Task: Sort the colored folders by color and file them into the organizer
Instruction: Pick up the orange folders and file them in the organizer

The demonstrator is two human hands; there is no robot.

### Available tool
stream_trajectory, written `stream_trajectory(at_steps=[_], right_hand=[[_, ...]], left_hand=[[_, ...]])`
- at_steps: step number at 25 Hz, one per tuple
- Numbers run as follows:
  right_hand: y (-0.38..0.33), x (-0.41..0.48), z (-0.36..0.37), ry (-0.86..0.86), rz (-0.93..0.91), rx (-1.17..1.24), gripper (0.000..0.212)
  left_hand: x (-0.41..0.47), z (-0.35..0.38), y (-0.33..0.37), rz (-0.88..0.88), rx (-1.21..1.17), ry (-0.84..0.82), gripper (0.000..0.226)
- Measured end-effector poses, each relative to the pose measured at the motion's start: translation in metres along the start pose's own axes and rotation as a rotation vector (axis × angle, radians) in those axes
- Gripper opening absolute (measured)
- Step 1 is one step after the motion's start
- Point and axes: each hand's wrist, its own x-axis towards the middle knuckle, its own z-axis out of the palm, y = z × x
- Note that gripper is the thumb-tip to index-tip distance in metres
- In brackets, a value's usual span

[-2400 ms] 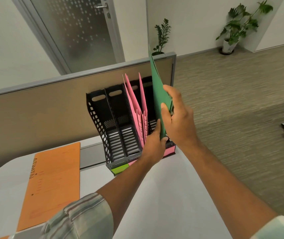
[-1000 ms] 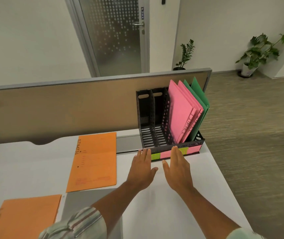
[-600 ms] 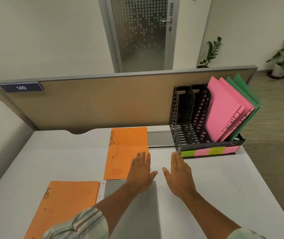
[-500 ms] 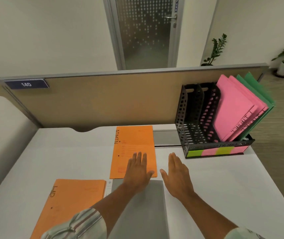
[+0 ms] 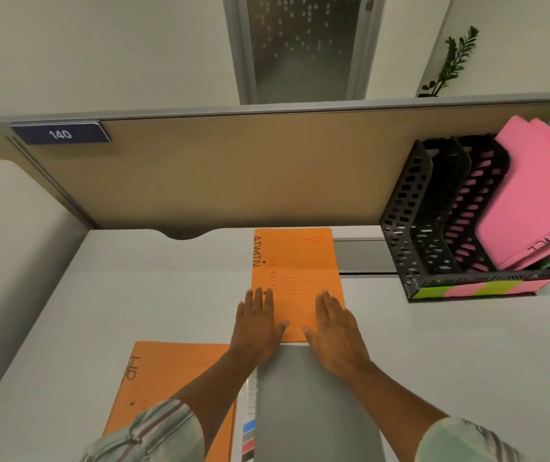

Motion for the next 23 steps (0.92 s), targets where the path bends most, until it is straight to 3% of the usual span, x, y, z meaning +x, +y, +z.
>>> stream_trajectory(at_steps=[5, 9, 13, 16, 20, 23], right_hand=[[-0.009, 0.026, 0.028, -0.13, 0.059, -0.006, 0.08], [-0.014, 0.033, 0.043, -0.233, 0.125, 0.041, 0.079], [-0.019, 0.038, 0.039, -0.262, 0.172, 0.109, 0.081], [-0.023, 0.043, 0.021, -0.277, 0.186, 0.188, 0.078], [-0.031, 0.043, -0.018, -0.183, 0.157, 0.437, 0.07], [-0.036, 0.036, -0.05, -0.042, 0.083, 0.581, 0.06]], left_hand=[[0.02, 0.0, -0.017, -0.132, -0.234, -0.07, 0.082], [0.045, -0.004, -0.023, -0.301, -0.585, 0.001, 0.052], [0.057, -0.022, -0.022, -0.518, -0.952, 0.061, 0.037], [0.063, -0.037, -0.016, -0.442, -1.062, 0.039, 0.017], [0.049, -0.064, 0.005, -0.353, -1.199, 0.02, 0.013], [0.022, -0.079, 0.026, -0.257, -1.241, -0.004, 0.023]])
